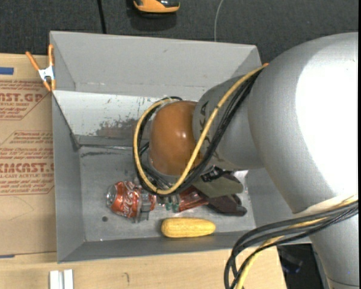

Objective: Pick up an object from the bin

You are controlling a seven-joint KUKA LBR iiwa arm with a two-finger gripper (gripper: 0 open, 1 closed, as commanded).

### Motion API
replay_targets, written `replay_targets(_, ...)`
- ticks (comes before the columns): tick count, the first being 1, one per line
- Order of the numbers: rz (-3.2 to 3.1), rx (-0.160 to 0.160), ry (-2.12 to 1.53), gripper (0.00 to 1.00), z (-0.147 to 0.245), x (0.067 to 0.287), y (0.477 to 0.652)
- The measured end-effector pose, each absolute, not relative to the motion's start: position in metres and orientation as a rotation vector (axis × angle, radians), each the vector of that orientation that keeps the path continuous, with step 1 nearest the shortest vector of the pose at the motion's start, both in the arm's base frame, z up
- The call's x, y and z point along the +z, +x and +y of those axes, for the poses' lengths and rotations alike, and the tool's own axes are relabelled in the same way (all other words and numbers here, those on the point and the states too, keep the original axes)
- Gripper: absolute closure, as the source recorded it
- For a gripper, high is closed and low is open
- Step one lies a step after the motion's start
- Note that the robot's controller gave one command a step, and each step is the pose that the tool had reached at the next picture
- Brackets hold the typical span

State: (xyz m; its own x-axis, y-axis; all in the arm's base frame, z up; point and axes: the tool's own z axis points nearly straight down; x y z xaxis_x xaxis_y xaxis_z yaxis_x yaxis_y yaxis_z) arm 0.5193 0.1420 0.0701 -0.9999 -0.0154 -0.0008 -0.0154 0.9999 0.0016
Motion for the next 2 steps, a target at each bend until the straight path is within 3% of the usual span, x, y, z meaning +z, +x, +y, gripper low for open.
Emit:
replay_targets(1,3.141,0.003,-0.024,1.0,0.142,0.07,0.519)
replay_targets(2,3.135,0.001,-0.073,1.0,0.109,0.234,0.512)
